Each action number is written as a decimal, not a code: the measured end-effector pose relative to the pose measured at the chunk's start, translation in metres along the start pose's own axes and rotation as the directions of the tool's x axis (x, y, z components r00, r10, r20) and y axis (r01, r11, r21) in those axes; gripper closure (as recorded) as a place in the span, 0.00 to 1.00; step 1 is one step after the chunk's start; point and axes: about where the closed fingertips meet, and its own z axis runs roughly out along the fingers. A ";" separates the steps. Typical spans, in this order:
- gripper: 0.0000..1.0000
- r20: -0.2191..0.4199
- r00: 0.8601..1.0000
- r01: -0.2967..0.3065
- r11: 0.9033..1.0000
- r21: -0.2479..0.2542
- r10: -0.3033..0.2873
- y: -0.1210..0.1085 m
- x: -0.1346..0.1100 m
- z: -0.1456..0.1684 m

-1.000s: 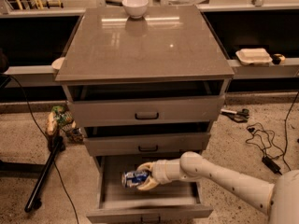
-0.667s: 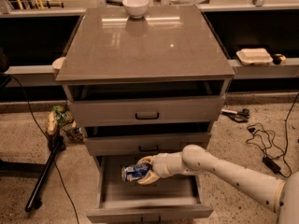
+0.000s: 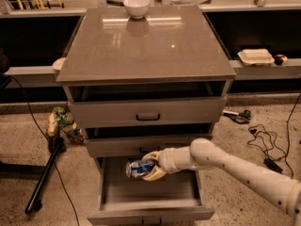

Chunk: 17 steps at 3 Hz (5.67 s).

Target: Pick pepsi can from bottom drawer and place on counter

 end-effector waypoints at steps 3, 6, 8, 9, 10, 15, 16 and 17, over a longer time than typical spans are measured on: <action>1.00 -0.030 0.999 0.028 1.000 -0.008 -0.028 -0.038 -0.085 -0.103; 1.00 -0.048 0.996 0.075 0.996 0.047 -0.072 -0.087 -0.165 -0.240; 1.00 -0.091 0.992 0.098 0.994 0.057 -0.093 -0.098 -0.177 -0.268; 1.00 -0.153 0.978 0.160 0.983 0.088 -0.145 -0.122 -0.206 -0.319; 1.00 -0.183 0.972 0.172 0.977 0.122 -0.149 -0.155 -0.225 -0.354; 1.00 0.134 0.988 -0.114 0.947 0.301 0.076 -0.298 -0.269 -0.352; 1.00 0.159 0.982 -0.147 0.947 0.285 0.104 -0.308 -0.267 -0.339; 1.00 0.167 0.978 -0.170 0.949 0.265 0.128 -0.315 -0.262 -0.327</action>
Offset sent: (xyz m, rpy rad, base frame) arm 0.0161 -0.0704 0.1999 -0.0738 -0.0379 0.0031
